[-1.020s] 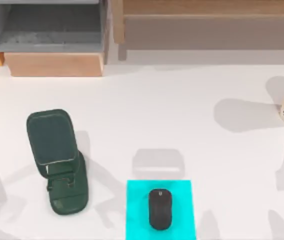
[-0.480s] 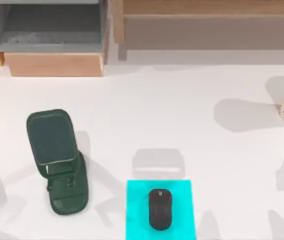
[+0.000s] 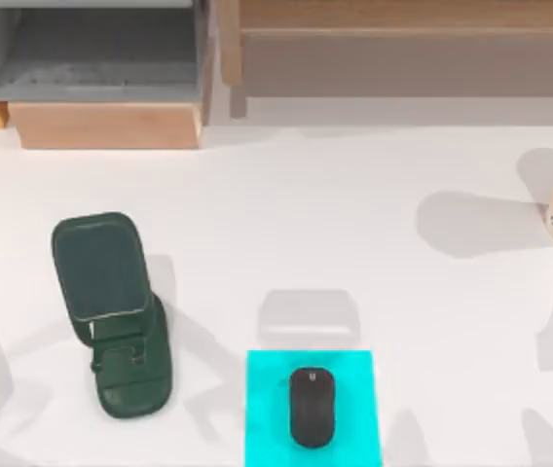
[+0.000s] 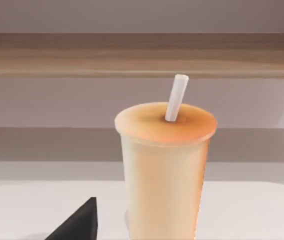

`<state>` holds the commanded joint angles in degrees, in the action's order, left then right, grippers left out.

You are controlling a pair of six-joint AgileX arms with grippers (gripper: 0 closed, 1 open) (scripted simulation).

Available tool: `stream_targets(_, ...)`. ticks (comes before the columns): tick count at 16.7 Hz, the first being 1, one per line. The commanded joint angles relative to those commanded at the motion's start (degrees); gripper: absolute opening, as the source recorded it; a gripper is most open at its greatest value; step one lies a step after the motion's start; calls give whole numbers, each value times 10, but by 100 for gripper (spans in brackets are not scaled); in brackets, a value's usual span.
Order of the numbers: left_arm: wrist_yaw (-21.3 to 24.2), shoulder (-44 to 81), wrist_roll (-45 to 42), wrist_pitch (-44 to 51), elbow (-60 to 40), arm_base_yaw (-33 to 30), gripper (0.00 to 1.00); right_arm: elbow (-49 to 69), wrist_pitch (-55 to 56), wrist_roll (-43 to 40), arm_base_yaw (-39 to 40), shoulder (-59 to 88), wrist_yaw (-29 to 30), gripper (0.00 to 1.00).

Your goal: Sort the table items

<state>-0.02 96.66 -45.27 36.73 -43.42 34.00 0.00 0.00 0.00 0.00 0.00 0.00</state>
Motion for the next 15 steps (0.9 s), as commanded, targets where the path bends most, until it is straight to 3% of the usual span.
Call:
stream_targets(7, 0, 0, 0, 0, 0, 0, 0, 0, 0, 0, 0, 0, 0, 100)
stream_targets(15, 8, -61, 5, 101, -47, -2, 0, 0, 0, 0, 0, 0, 0, 100)
